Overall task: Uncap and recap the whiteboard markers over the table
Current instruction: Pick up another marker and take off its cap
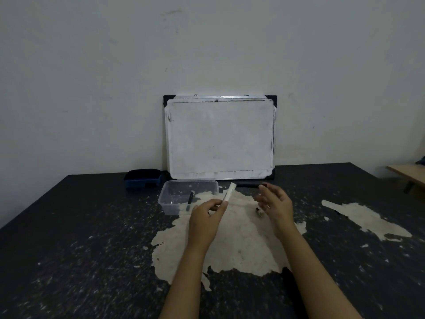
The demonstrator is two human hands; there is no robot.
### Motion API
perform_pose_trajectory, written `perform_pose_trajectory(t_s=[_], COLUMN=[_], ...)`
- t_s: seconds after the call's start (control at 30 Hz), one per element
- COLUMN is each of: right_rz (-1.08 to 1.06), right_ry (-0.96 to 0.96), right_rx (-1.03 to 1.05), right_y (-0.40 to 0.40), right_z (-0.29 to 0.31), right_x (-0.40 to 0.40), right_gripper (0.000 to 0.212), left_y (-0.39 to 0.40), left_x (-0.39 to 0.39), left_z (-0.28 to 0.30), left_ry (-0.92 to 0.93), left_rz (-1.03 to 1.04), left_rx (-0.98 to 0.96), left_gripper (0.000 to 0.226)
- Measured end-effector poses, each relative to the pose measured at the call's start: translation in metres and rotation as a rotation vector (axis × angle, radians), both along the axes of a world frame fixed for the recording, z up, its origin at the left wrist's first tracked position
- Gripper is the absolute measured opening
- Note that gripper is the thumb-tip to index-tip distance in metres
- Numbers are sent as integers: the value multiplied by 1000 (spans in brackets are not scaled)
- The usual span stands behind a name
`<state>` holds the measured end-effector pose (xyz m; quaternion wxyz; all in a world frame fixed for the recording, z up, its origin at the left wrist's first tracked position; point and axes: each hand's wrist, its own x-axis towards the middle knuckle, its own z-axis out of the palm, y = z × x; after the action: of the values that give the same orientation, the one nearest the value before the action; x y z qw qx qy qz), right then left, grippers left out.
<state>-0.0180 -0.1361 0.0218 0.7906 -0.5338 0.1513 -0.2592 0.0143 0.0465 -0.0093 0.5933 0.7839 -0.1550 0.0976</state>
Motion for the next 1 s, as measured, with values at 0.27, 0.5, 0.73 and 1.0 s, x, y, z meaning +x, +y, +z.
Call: perform_pose_trajectory(t_s=[0.27, 0.5, 0.73, 1.0], right_rz=[6, 56, 37, 20], right_ry=[-36, -38, -53, -38], right_rx=[149, 109, 48, 14], right_y=[-3, -6, -11, -16], right_z=[7, 7, 6, 3], right_x=[-2, -2, -4, -2], right_gripper=[29, 26, 36, 33], left_y=[-1, -1, 0, 1], left_x=[5, 7, 3, 4], left_z=[-3, -5, -1, -4], left_ry=[-33, -28, -36, -13], left_rz=[17, 23, 20, -24], left_rx=[30, 42, 83, 85], left_gripper=[35, 31, 28, 26])
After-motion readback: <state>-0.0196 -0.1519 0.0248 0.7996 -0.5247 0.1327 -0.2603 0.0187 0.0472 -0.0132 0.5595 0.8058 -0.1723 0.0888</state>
